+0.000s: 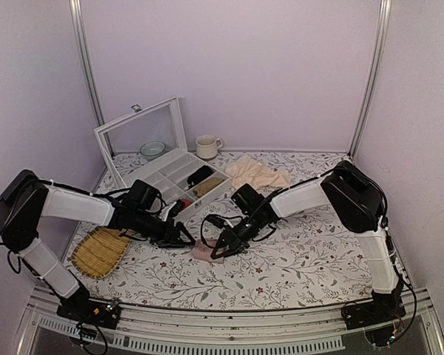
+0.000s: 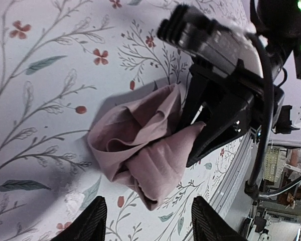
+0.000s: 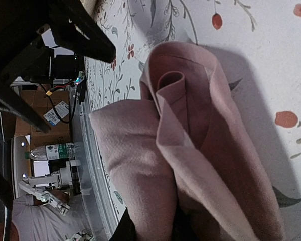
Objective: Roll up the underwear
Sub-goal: Roll the underwear at the center of the board.
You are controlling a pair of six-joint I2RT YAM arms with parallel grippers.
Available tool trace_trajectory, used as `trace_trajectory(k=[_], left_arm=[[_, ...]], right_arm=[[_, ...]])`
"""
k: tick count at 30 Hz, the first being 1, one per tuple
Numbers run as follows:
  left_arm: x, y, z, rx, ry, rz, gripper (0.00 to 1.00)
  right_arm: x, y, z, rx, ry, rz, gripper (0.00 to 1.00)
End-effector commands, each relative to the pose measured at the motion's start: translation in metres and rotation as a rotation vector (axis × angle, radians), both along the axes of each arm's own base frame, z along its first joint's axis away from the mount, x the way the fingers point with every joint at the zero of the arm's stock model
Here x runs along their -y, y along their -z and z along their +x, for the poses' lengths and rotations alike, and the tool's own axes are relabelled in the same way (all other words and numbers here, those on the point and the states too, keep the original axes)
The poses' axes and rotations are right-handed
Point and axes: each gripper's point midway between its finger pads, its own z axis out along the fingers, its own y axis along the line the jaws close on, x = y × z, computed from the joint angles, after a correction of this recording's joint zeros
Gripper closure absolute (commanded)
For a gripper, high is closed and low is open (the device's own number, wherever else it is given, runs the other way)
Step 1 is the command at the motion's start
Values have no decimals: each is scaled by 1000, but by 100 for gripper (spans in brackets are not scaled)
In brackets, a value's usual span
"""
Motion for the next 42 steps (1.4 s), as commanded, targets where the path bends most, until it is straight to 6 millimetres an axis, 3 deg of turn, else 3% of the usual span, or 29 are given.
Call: trace_trajectory(k=[1,7,18,22,25,28,30,34,36,39,42], left_arm=[[25,3,-15,20,92,-29,43],[33,14,-25,-12,122,-31,41],[38,29,-15,-18,92,2,41],[42,29,-11,-20,90,1,45],[45,29,-12,-23,100,-4,65],[46,32,-14,-31,106,2,77],[47,32,-15,-36,110,2,99],[46,33,-15,-37,115,14,100],[46,33,-15,-38,121,21,100],[45,34,-16,-39,128,34,100],[45,36,-17,-43,137,37,100]], right_arm=[[26,63,-17,-149,28,-234,100],[29,65,-12,-109,27,-276,100],[26,64,-16,-88,3,-289,100],[26,65,-16,-85,4,-290,100],[26,65,-14,-81,4,-293,100],[24,65,-14,-81,2,-290,100],[24,65,-14,-82,1,-290,100],[25,63,-14,-71,-5,-288,100],[25,60,-11,-13,-1,-292,88],[20,35,-4,122,5,-245,70],[16,15,4,266,26,-212,64]])
